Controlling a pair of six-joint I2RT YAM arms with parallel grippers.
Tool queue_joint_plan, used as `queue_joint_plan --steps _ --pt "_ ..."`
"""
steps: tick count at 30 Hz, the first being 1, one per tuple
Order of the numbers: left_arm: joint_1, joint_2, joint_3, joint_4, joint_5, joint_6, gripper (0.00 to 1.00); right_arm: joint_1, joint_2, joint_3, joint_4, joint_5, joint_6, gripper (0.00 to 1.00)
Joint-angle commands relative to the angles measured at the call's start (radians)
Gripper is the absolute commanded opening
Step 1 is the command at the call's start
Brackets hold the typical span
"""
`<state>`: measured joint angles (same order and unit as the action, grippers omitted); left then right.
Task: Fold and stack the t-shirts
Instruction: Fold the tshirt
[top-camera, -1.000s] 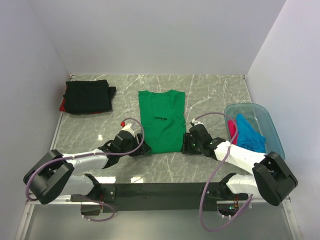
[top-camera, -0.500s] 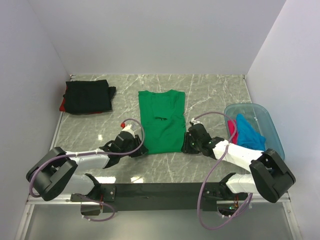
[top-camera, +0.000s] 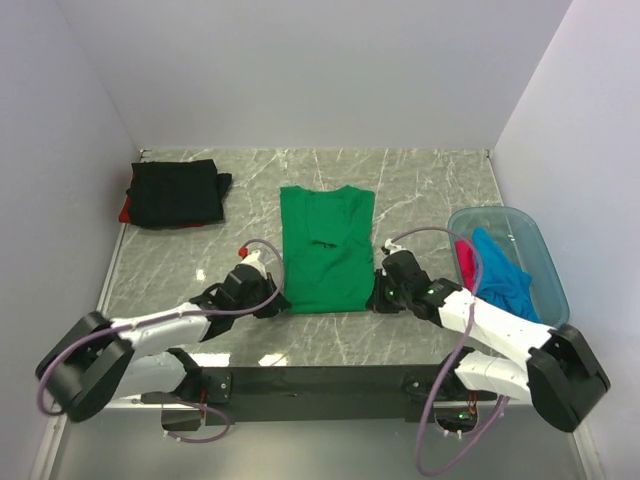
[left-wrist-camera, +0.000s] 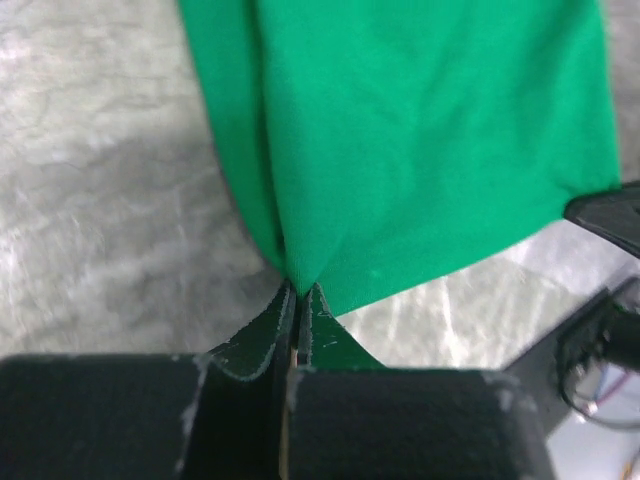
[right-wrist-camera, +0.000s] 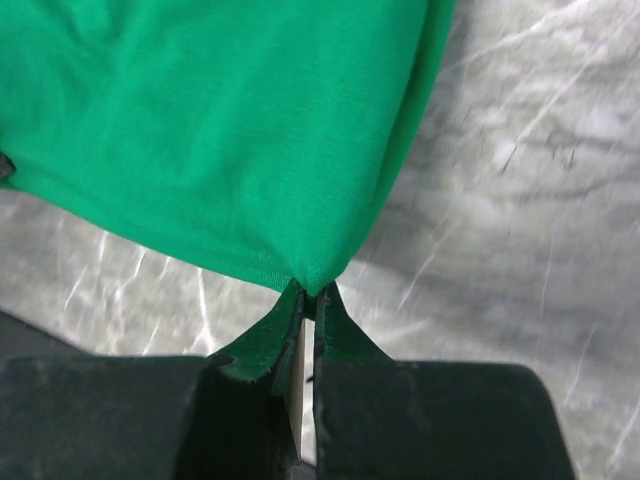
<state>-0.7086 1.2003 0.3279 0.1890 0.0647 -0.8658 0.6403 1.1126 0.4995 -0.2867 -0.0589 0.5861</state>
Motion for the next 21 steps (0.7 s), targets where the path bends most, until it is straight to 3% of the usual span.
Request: queue_joint_plan --steps 1,11,21 --pt "-0.003 -0.105 0.000 -0.112 0.056 0.045 0.01 0.013 -0.072 0.036 -0.133 -0.018 -0.019 0.00" --pt "-0.055 -0.349 0.048 -0.377 0.171 0.041 0.01 0.105 -0.195 0.131 -0.406 -0.111 -0.026 0.00" --pt "-0.176 -0.470 0.062 -0.477 0.325 -0.012 0.00 0.199 -0.229 0.209 -0.632 -0.265 -0.063 0.00"
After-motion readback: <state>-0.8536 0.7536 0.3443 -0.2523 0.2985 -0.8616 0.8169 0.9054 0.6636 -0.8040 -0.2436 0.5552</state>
